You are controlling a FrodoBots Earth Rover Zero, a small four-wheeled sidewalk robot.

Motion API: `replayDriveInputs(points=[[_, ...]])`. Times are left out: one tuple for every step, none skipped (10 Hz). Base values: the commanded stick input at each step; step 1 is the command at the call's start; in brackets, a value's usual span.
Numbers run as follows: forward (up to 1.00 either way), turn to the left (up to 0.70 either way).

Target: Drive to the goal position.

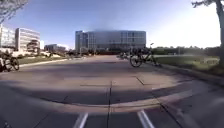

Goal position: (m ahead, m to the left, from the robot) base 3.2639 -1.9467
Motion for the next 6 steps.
replayDriveInputs(points=[[0.45, 0.06], [0.45, 0.00], [0.45, 0.00], [0.45, 0.00], [0.45, 0.00], [0.43, 0.00]])
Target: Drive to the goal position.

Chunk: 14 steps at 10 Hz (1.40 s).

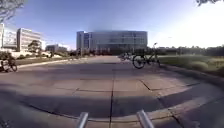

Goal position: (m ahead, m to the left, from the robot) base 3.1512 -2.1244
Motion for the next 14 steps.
replayDriveInputs(points=[[0.29, 0.00], [0.04, 0.00], [0.03, 0.00], [0.02, 0.00], [0.00, 0.00], [0.00, 0.00], [0.19, 0.00], [0.39, 0.00], [0.45, 0.00], [0.45, 0.00], [0.45, 0.00], [0.45, 0.00], [0.45, 0.00], [0.45, 0.00]])
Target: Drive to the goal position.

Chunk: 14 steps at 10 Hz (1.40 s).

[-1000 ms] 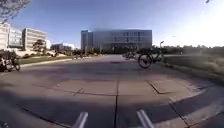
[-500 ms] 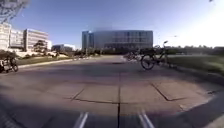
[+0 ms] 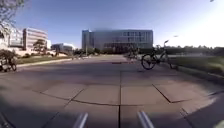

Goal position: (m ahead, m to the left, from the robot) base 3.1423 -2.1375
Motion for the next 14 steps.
replayDriveInputs(points=[[0.45, 0.00], [0.45, 0.00], [0.45, 0.00], [0.45, 0.00], [0.45, 0.00], [0.45, 0.00], [0.45, 0.00], [0.45, 0.00], [0.45, 0.00], [0.45, 0.00], [0.45, 0.00], [0.45, 0.00], [0.45, 0.00], [0.45, 0.00]])
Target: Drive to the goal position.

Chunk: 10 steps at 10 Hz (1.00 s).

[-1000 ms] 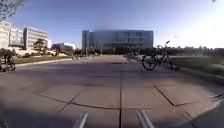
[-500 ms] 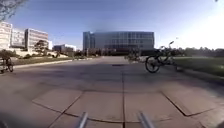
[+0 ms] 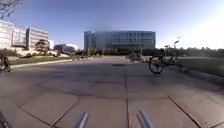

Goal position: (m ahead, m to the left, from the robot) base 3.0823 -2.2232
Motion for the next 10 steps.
replayDriveInputs(points=[[0.45, 0.00], [0.45, 0.00], [0.45, 0.00], [0.45, 0.00], [0.45, 0.00], [0.45, 0.00], [0.45, 0.00], [0.45, 0.00], [0.45, 0.00], [0.45, 0.00]])
